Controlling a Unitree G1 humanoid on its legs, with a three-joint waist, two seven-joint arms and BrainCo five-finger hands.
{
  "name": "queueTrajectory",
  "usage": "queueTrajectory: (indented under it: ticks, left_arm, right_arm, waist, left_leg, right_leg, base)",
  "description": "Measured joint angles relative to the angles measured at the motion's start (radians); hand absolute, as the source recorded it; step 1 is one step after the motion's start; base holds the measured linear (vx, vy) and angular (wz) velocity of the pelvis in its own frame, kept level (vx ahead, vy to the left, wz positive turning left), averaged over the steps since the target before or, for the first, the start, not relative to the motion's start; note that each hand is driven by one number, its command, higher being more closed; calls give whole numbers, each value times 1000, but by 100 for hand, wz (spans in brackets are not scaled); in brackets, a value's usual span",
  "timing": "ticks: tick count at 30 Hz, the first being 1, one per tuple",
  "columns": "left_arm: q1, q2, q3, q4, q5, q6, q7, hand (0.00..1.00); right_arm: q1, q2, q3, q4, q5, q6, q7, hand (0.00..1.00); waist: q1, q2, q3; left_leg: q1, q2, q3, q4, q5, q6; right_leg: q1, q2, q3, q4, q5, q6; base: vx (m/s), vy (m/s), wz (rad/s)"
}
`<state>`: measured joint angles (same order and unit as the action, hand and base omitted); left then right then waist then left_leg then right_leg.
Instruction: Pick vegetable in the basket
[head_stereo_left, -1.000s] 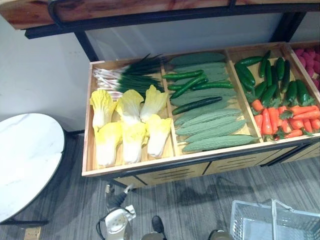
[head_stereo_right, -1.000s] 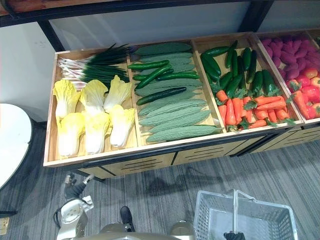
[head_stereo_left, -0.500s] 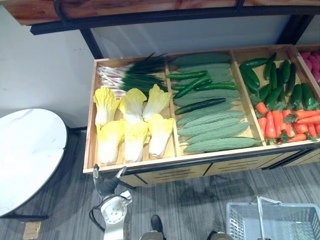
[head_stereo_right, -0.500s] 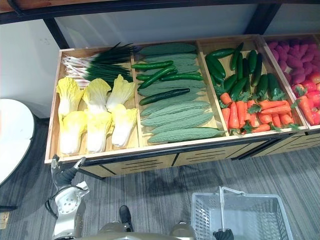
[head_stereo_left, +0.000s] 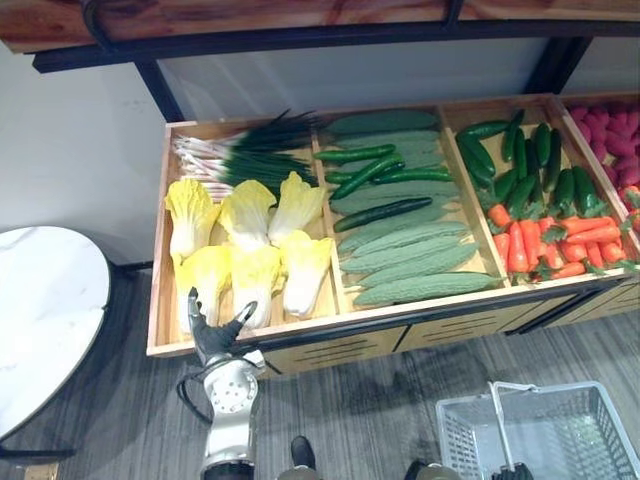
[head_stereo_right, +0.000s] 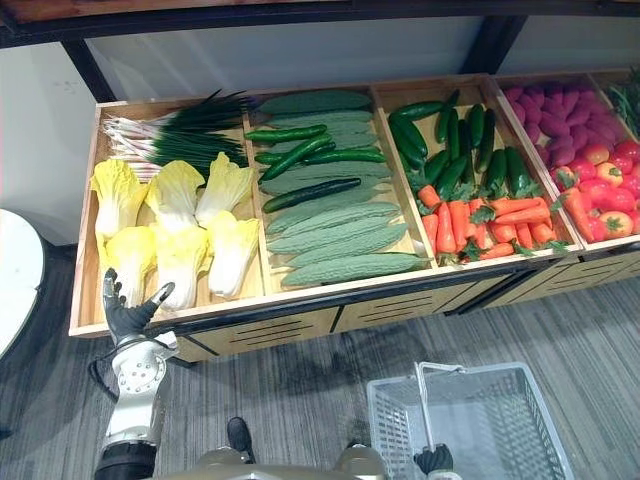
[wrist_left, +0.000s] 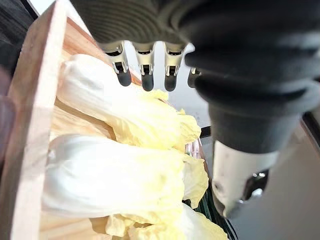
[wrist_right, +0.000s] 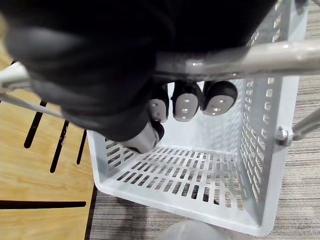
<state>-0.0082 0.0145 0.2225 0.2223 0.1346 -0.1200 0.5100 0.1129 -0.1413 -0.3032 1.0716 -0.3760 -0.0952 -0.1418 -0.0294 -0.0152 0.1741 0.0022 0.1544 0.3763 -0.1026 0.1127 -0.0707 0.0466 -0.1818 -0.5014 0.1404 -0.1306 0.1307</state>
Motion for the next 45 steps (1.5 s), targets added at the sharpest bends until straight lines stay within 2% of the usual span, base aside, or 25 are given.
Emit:
queueTrajectory:
  ticks: [15,21,30,36,40,45]
  left_arm:
    - [-114,30,2,106,3,56,33,0]
    - [-127,33,2,107,5,65,33,0]
    - [-176,35,17,140,5,81,34,0]
    - [-216,39,36,171,25,119,37,0]
    - [-264,76,53,224,46,134,52,0]
    - [-306,107,64,273,126,180,59,0]
  right_arm:
    - [-56,-20,77,-1,-16,0,0,100]
    - [-94,-20,78,-1,-16,-2,0,100]
    - [-125,-24,81,-6,-16,-5,0,100]
    - [-134,-32,88,-31,-16,-7,0,100]
    - [-145,-42,116,-42,-16,-11,0,100]
    - [-161,-42,117,-42,-16,-16,-1,100]
  waist:
    - [0,-9,7]
    - [0,-18,35]
    - [2,-17,72]
    - [0,-17,104]
    - [0,-17,122]
    - [0,-20,136]
  left_leg:
    - [-46,7,-3,6,10,-5]
    - [-53,9,3,6,10,-5]
    - [-57,10,16,6,10,-5]
    - [-59,12,25,6,11,-6]
    - [-71,13,30,6,13,-9]
    - [-77,13,37,6,13,-9]
  right_leg:
    - [-44,9,4,3,0,-8]
    - [-60,10,16,5,0,-9]
    - [-80,10,39,10,1,-10]
    - [-97,10,61,17,0,-10]
    - [-116,10,71,21,1,-12]
    - [-132,9,85,31,1,-12]
  base:
    - [21,0,0]
    - [9,8,-4]
    - [18,7,-7]
    - [24,5,-9]
    - [14,9,-6]
    - [21,13,-3]
